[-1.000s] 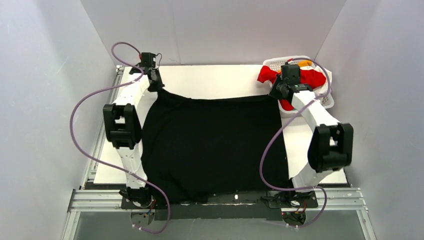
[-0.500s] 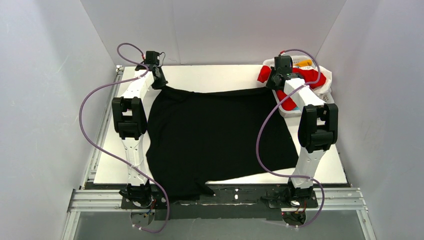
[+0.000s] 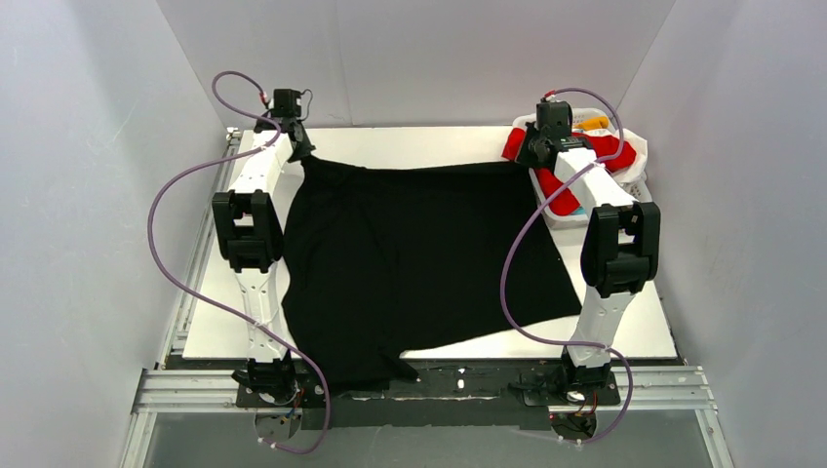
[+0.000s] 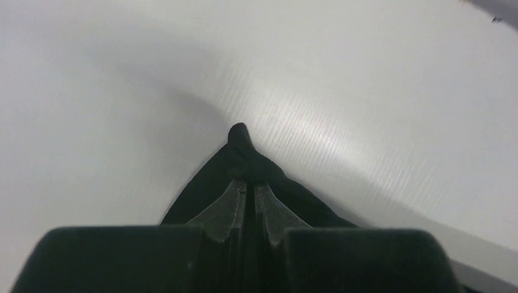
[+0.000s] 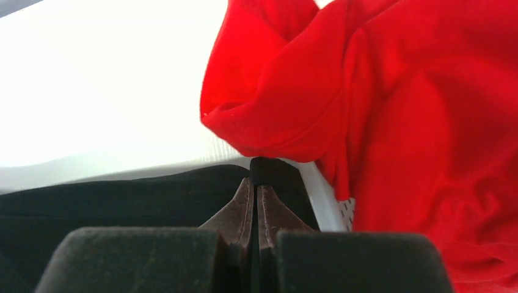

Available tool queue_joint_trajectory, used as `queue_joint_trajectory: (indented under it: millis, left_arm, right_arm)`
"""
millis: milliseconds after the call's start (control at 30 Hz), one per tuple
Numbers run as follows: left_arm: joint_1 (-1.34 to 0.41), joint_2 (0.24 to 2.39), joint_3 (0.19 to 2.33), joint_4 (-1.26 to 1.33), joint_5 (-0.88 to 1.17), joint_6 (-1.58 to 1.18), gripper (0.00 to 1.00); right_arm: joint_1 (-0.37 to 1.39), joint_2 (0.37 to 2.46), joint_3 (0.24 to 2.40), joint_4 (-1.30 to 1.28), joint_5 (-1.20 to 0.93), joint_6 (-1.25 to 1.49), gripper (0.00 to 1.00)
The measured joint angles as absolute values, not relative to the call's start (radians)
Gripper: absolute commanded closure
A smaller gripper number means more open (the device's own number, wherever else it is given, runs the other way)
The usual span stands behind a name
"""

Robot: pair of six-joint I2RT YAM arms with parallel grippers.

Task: Fold and stack the t-shirts
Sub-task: Flatten out the tshirt

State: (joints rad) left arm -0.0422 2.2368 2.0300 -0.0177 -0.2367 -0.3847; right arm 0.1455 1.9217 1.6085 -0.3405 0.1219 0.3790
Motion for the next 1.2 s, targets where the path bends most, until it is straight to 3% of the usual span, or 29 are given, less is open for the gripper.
queue_joint_trajectory:
  millis: [267,300,333,367,400,433,467,533,833,1000,1200]
  left_arm:
    - [0.02,2.249,2.107,-0.025,-0.24,-0.38,0.99]
    - [0.024,2.265,2.126,-0.029,-0.239,-0.381,0.9]
    - [0.027,2.292,2.16,-0.036,-0.236,-0.387,0.66]
    - [0.029,2.327,2.208,-0.046,-0.232,-0.393,0.23]
    - [0.03,2.37,2.268,-0.062,-0.226,-0.397,0.04]
    - [0.03,2.418,2.339,-0.079,-0.221,-0.404,0.02]
    - [0.03,2.457,2.395,-0.093,-0.216,-0.411,0.02]
    - [0.03,2.514,2.474,-0.113,-0.199,-0.426,0.02]
    - [0.029,2.319,2.246,-0.202,-0.128,-0.459,0.02]
    - [0.015,1.989,1.879,-0.233,-0.039,-0.541,0.02]
    - [-0.11,1.661,1.421,-0.224,0.077,-0.614,0.02]
  right_arm:
    - [0.153,2.025,1.733,-0.344,0.049,0.383,0.99]
    - [0.155,2.062,1.786,-0.347,0.048,0.376,0.96]
    - [0.155,2.094,1.832,-0.347,0.047,0.366,0.88]
    - [0.157,2.121,1.872,-0.351,0.048,0.36,0.77]
    - [0.157,2.162,1.939,-0.368,0.051,0.35,0.59]
    - [0.158,2.209,2.019,-0.379,0.055,0.337,0.38]
    - [0.158,2.255,2.099,-0.392,0.062,0.326,0.3]
    - [0.158,2.314,2.208,-0.414,0.07,0.301,0.22]
    - [0.19,2.158,2.038,-0.413,0.031,0.205,0.17]
    - [0.273,2.024,1.891,-0.424,0.004,0.192,0.17]
    - [0.394,1.789,1.504,-0.41,-0.012,0.24,0.16]
